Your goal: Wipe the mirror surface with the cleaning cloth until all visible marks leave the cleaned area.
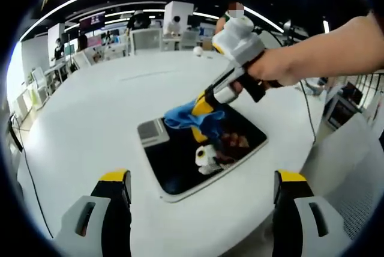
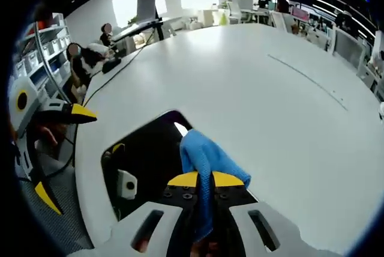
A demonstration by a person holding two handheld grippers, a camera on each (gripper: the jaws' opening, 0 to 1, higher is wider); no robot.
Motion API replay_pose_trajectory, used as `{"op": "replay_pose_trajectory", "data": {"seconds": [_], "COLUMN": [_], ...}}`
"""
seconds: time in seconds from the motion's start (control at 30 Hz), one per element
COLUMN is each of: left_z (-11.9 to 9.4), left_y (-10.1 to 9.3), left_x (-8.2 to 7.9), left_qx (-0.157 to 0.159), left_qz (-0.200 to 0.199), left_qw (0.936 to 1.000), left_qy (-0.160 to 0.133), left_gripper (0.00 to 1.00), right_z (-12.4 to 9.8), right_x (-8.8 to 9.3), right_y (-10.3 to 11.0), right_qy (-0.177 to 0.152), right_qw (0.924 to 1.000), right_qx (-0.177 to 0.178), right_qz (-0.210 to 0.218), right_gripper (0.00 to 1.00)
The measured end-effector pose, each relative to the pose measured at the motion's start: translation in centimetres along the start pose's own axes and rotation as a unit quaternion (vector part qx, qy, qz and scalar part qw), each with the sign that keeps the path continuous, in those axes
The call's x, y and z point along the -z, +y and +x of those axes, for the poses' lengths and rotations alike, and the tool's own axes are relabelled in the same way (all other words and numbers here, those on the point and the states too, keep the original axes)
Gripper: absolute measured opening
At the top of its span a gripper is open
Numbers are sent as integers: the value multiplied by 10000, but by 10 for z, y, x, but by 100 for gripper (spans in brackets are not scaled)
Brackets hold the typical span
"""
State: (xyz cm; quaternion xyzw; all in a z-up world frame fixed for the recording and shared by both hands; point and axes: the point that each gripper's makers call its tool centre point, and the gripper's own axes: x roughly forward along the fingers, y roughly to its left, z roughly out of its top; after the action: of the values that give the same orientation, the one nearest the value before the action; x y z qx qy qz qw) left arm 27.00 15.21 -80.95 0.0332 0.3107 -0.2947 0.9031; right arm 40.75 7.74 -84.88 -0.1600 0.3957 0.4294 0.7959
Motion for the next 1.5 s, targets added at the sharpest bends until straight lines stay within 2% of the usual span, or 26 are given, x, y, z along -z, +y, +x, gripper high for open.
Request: {"op": "replay_pose_trajectory", "data": {"seconds": [0.83, 1.5], "left_z": [2, 2], "left_y": [-1, -1], "left_x": [2, 3], "left_qx": [-5, -15], "left_qz": [16, 24], "left_qw": [10000, 10000], "left_qy": [53, 76], "left_gripper": [99, 99], "right_z": [0, -8], "right_x": [-2, 6], "right_y": [-4, -13], "right_qy": [-336, -316], "right_qw": [9993, 9994], "right_qx": [-9, 92], "right_qz": [-160, -109], "right_gripper": [2, 2]}}
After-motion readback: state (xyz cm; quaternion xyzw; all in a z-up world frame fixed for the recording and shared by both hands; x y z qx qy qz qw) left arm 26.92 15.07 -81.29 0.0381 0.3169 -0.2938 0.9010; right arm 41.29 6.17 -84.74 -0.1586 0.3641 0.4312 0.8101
